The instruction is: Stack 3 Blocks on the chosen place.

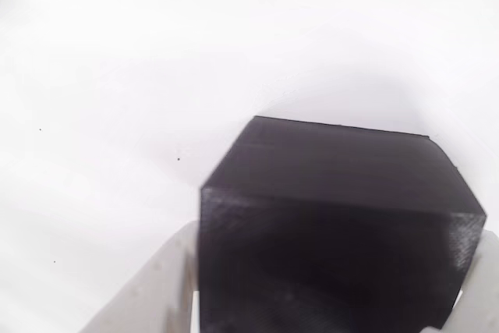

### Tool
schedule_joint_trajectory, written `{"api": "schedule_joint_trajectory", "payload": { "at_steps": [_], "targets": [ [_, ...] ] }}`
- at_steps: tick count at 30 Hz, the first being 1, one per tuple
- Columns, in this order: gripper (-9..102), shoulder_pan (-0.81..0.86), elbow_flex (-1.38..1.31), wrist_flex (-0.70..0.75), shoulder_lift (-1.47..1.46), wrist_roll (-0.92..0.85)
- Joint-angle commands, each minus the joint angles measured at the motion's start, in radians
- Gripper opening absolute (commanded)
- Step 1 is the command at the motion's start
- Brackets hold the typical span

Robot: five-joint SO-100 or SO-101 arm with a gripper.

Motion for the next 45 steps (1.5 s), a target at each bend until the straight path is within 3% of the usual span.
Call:
{"api": "schedule_joint_trajectory", "payload": {
  "at_steps": [1,8,28,45],
  "targets": [
    [35,-0.002,-0.034,-0.012,-0.006,0.011],
    [23,0.005,-0.041,-0.032,-0.028,0.032],
    [22,0.021,-0.095,0.025,-0.008,0.048],
    [21,0.106,-0.009,0.055,0.249,0.067]
  ]
}}
